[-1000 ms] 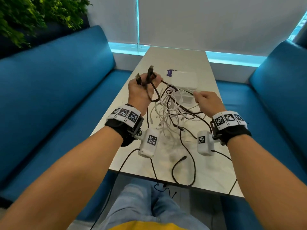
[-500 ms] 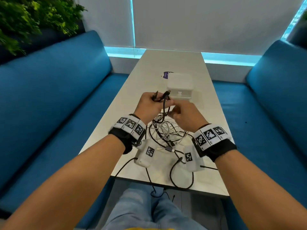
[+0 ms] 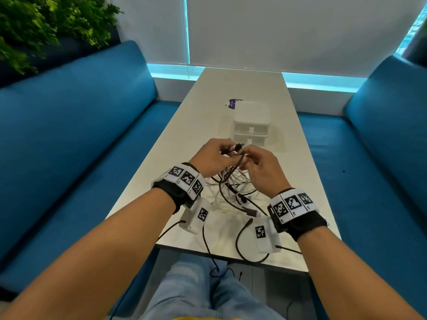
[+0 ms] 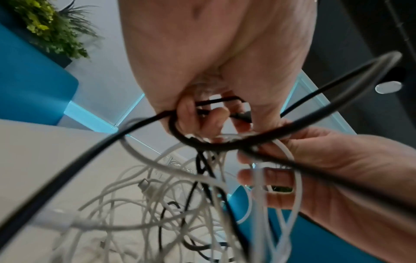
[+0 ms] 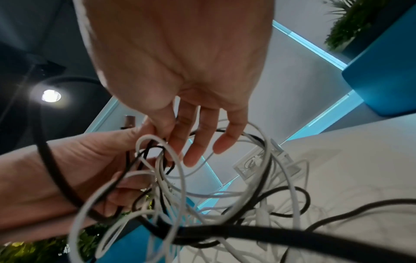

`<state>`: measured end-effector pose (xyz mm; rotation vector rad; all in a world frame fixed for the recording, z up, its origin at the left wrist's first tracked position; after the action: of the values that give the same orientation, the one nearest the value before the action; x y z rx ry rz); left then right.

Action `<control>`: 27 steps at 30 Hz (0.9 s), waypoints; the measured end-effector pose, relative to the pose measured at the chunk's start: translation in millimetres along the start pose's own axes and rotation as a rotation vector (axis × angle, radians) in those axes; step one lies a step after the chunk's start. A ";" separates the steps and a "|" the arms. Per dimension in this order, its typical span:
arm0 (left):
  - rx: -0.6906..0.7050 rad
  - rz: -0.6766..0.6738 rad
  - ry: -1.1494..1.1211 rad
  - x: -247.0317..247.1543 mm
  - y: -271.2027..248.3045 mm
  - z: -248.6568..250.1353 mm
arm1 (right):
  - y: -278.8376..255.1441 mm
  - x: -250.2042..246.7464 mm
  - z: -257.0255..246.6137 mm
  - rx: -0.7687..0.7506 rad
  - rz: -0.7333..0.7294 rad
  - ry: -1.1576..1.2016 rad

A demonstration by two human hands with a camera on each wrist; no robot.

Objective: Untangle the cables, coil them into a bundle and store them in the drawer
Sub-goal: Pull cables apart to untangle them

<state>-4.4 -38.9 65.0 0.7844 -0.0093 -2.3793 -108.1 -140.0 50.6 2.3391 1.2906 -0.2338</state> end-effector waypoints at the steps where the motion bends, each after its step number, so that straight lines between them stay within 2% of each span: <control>1: -0.010 -0.013 0.030 1.3 1.6 -0.8 | -1.2 -1.6 0.4 -0.003 0.005 0.015; 7: 0.012 -0.109 0.239 3.9 4.9 2.6 | -8.4 -12.0 5.3 0.062 0.027 0.108; 9: -0.020 -0.093 0.312 3.9 4.5 1.5 | -9.1 -14.5 4.8 0.092 0.043 0.132; 13: -0.087 -0.065 0.410 1.5 -1.1 -12.8 | -4.6 -31.3 -11.1 0.103 0.201 0.238; 17: -0.180 0.005 0.322 -6.6 -8.0 -26.2 | -0.3 -44.9 -29.4 0.035 0.289 0.245; 22: -0.212 0.006 0.300 -3.1 -4.3 -15.7 | -0.5 -39.2 -41.4 -0.024 0.360 0.343; 24: -0.257 0.086 0.181 -3.8 -3.6 -12.1 | 1.7 -36.4 -47.0 0.009 0.318 0.420; 27: -0.328 0.190 -0.133 -4.4 -3.8 -6.6 | 6.4 -24.7 -36.4 0.090 0.146 0.396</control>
<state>-0.3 -32.1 61.2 0.4485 0.2352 -2.1730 -118.8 -144.6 93.5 2.6338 1.2933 0.2349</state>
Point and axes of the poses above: each hand's wrist, its own y-axis towards the middle knuckle, its own x-axis out of the palm, z = x × y, the point moved 3 cm from there along y, towards the middle knuckle, and after that the axes turned 7 degrees about y, right-handed, at the moved point
